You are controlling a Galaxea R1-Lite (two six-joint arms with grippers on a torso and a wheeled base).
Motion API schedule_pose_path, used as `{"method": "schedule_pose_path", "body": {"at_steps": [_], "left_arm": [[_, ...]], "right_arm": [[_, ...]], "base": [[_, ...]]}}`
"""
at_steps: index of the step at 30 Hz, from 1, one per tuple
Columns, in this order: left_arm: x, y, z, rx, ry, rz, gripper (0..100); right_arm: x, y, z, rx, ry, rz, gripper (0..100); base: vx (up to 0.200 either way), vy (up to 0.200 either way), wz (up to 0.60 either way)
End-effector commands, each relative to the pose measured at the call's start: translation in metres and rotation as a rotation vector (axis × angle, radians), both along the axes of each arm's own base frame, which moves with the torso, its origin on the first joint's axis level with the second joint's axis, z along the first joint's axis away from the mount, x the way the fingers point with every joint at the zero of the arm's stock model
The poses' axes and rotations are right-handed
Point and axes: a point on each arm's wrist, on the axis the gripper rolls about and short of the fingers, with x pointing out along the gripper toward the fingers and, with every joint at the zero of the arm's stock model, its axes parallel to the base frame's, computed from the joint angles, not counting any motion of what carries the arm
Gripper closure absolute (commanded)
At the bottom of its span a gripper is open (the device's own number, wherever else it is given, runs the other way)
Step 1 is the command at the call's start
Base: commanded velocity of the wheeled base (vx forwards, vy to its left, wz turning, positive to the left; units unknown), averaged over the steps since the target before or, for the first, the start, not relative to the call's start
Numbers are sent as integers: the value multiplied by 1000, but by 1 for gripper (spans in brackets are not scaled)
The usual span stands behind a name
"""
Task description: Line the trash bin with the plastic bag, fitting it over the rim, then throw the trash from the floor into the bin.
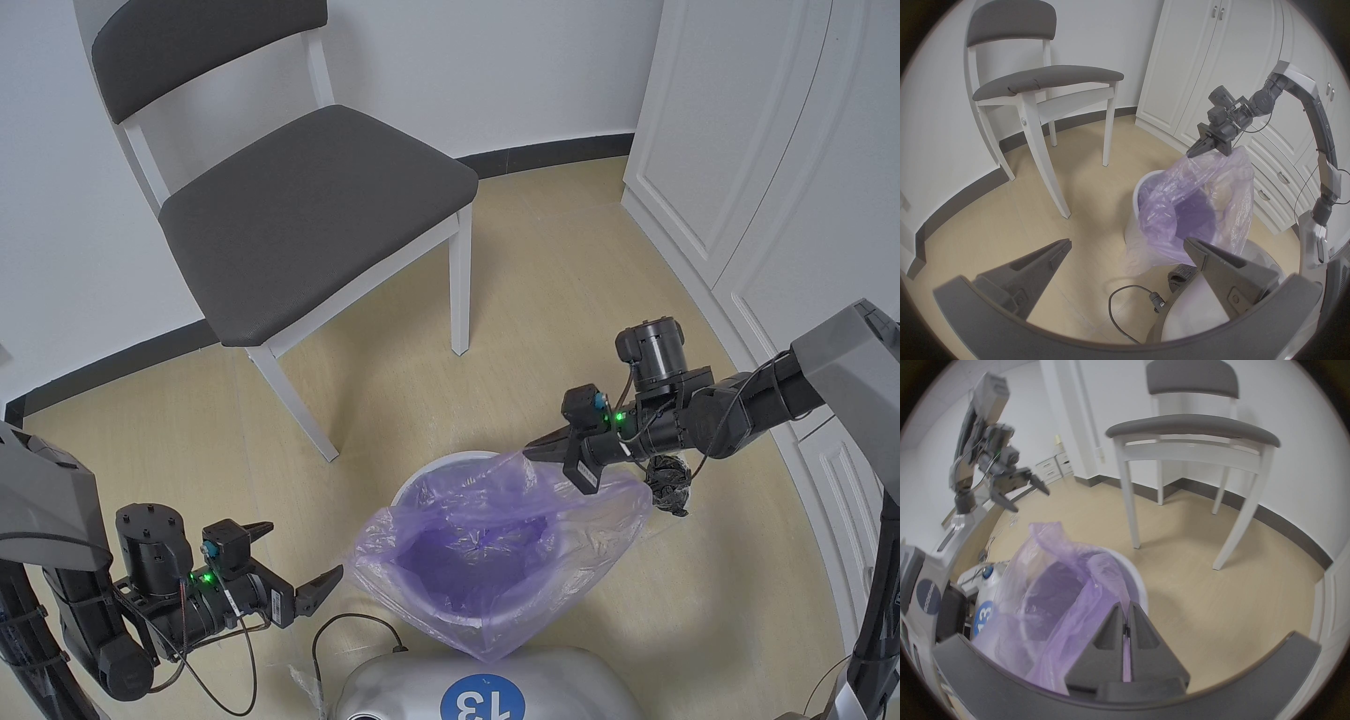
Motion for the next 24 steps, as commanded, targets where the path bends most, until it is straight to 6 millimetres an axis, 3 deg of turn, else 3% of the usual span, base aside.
{"method": "schedule_pose_path", "body": {"at_steps": [1, 10, 19, 20, 24], "left_arm": [[-2, -1, 2, -6, -16, -4, 0], [5, -16, 7, -19, -62, -57, 0], [11, -20, 12, -34, -99, -64, 0], [11, -21, 12, -34, -101, -67, 0], [15, -25, 14, -40, -119, -76, 0]], "right_arm": [[9, -12, 10, 60, 6, -70, 100], [15, -8, -1, 269, 142, -213, 100], [14, -3, -15, 376, 232, -229, 100], [14, -2, -15, 376, 231, -226, 0], [12, -2, -11, 399, 191, -214, 0]], "base": [[0, 0, 0], [0, 0, 0], [0, 0, 0], [0, 0, 0], [0, 0, 0]]}}
